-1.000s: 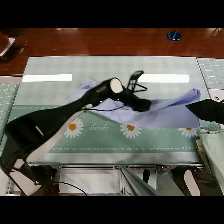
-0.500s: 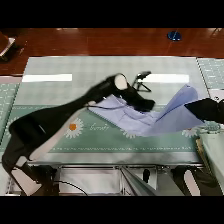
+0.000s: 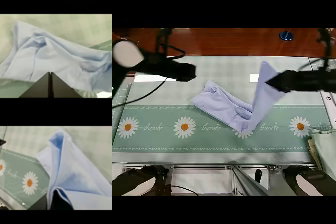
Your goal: Fold the shirts.
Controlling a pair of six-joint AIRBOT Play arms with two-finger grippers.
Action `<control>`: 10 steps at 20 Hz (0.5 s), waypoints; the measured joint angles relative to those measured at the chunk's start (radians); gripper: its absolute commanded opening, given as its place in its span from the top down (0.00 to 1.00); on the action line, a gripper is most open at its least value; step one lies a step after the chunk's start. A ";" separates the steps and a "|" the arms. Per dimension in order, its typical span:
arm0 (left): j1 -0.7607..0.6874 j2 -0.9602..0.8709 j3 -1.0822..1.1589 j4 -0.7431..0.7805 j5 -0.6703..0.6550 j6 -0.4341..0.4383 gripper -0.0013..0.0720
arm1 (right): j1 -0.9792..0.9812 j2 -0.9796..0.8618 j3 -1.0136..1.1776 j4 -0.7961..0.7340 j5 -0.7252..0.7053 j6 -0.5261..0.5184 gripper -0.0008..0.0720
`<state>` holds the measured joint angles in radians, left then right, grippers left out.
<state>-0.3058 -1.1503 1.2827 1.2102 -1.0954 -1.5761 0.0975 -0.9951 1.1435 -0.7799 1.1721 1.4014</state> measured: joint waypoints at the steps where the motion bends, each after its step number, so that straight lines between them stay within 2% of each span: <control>1: 0.013 0.077 -0.067 0.004 0.015 -0.001 0.96 | 0.067 -0.074 0.048 0.003 -0.037 0.005 0.96; 5: 0.038 0.305 -0.296 0.024 0.055 -0.013 0.96 | 0.265 -0.362 0.243 0.012 -0.130 0.027 0.96; 10: 0.045 0.414 -0.460 0.017 0.074 -0.029 0.96 | 0.373 -0.630 0.421 0.013 -0.174 0.058 0.96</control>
<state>-0.2604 -0.7361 0.8227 1.2274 -1.0218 -1.6047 0.4702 -1.6253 1.5646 -0.7666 0.9977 1.4593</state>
